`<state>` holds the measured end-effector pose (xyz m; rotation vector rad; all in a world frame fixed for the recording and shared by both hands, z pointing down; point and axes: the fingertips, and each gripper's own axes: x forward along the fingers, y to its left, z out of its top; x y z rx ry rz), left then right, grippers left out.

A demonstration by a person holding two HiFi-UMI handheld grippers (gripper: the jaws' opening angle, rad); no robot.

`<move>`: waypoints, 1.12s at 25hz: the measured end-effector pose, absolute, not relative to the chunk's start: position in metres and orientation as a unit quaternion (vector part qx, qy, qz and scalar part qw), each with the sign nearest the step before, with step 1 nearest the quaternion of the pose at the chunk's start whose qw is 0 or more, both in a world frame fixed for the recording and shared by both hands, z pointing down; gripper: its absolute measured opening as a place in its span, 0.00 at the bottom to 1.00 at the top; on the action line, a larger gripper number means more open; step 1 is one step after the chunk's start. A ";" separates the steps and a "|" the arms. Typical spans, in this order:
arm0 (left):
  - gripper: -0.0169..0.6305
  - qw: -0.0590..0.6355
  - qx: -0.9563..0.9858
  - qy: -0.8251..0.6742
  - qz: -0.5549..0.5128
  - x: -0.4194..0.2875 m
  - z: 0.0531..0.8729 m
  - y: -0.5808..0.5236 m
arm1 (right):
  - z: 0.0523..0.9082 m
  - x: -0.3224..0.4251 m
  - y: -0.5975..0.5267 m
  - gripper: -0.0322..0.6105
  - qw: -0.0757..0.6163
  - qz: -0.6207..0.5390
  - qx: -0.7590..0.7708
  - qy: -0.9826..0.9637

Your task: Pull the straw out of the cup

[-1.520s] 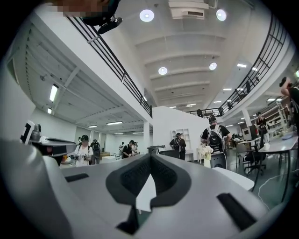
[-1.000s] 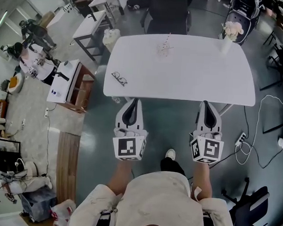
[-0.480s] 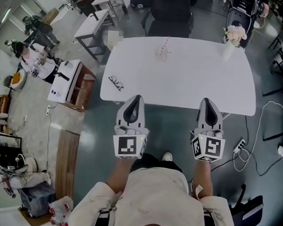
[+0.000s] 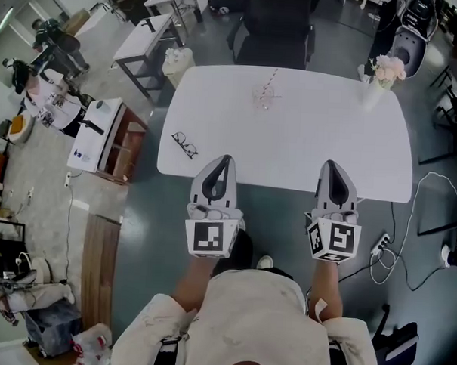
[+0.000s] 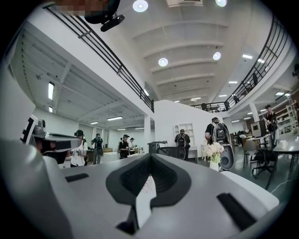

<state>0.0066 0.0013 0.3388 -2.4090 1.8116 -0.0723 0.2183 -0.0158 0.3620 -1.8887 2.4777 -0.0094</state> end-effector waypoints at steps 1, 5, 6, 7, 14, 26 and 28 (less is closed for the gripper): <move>0.04 0.063 -0.798 0.599 -0.023 0.001 0.339 -0.009 | 0.361 0.213 -0.025 0.05 0.012 -0.001 -0.607 0.795; 0.04 0.061 -0.802 0.595 -0.018 -0.024 0.337 -0.051 | 0.357 0.186 -0.068 0.05 0.008 0.001 -0.612 0.791; 0.04 0.058 -0.803 0.593 -0.016 -0.030 0.336 -0.063 | 0.354 0.179 -0.079 0.05 0.007 0.004 -0.612 0.791; 0.04 0.053 -0.804 0.592 -0.012 -0.036 0.336 -0.074 | 0.352 0.172 -0.090 0.05 0.005 0.006 -0.613 0.790; 0.04 0.045 -0.814 0.579 0.000 -0.078 0.334 -0.141 | 0.344 0.127 -0.152 0.05 -0.010 0.010 -0.621 0.783; 0.04 0.031 -0.836 0.547 0.014 -0.112 0.353 -0.212 | 0.366 0.089 -0.217 0.05 -0.036 -0.006 -0.639 0.768; 0.04 0.030 -0.837 0.546 0.011 -0.112 0.356 -0.222 | 0.371 0.087 -0.226 0.05 -0.038 -0.010 -0.639 0.768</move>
